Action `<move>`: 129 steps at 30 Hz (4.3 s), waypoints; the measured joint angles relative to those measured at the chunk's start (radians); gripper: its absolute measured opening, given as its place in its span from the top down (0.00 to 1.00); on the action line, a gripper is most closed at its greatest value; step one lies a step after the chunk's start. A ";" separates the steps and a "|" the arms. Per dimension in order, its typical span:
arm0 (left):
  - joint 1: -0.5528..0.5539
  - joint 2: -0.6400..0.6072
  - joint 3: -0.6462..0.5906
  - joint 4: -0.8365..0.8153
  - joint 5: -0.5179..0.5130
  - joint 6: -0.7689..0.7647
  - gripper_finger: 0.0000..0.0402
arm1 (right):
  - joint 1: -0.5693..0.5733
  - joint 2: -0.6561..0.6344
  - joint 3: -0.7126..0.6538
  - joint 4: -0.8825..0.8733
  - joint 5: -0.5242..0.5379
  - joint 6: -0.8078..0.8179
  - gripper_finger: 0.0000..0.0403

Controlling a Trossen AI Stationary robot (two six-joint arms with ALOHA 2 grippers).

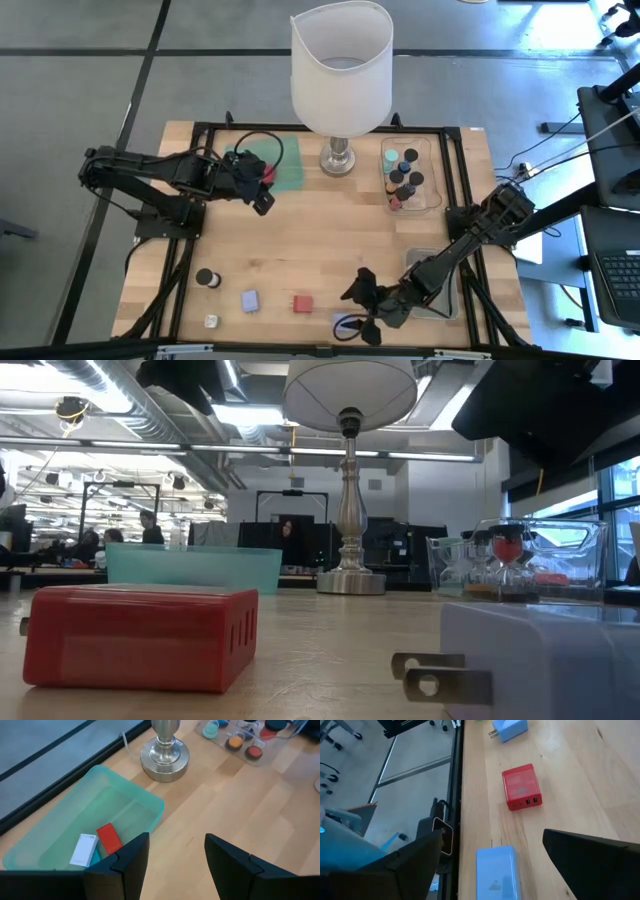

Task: Pick & Place Office items
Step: Put the right violet charger adapter into the gray bin, then put the red charger adapter into the gray bin

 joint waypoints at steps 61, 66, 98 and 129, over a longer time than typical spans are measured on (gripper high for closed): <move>-0.029 0.000 0.000 -0.006 -0.017 -0.062 0.53 | 0.008 0.277 0.122 -0.051 -0.030 -0.203 0.46; -0.029 0.000 0.000 -0.006 -0.017 -0.062 0.53 | 0.008 0.275 0.157 -0.064 -0.030 -0.024 0.48; -0.027 0.000 -0.001 -0.005 -0.133 -0.127 0.53 | 0.154 -0.220 0.443 -1.680 0.084 0.510 0.48; -0.027 0.000 -0.001 -0.005 -0.201 -0.230 0.53 | 0.451 -0.219 0.021 -1.201 -0.214 0.934 0.37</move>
